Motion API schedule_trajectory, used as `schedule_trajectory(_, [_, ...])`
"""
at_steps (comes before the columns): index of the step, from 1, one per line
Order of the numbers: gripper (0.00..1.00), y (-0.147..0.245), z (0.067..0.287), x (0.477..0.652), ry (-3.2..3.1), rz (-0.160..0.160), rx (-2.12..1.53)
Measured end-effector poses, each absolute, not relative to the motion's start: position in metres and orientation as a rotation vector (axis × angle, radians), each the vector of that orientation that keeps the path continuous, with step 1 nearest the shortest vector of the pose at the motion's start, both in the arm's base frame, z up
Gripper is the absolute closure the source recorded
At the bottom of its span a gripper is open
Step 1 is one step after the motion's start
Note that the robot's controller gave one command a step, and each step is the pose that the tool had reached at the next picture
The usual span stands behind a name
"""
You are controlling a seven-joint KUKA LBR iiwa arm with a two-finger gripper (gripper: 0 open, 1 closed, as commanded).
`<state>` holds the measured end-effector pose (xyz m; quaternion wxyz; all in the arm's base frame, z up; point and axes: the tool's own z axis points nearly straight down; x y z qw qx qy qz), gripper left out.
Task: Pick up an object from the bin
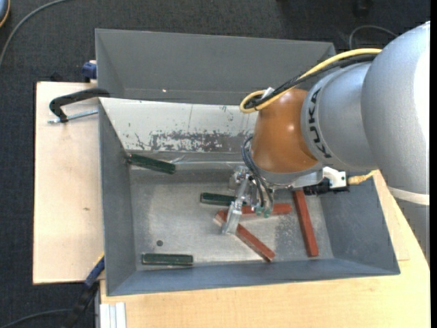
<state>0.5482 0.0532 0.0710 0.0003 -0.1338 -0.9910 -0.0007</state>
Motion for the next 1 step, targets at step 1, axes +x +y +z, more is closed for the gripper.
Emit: schedule_trajectory(1, [1.00,0.0533,0.0738,0.5497,-3.116,-0.004,-0.421])
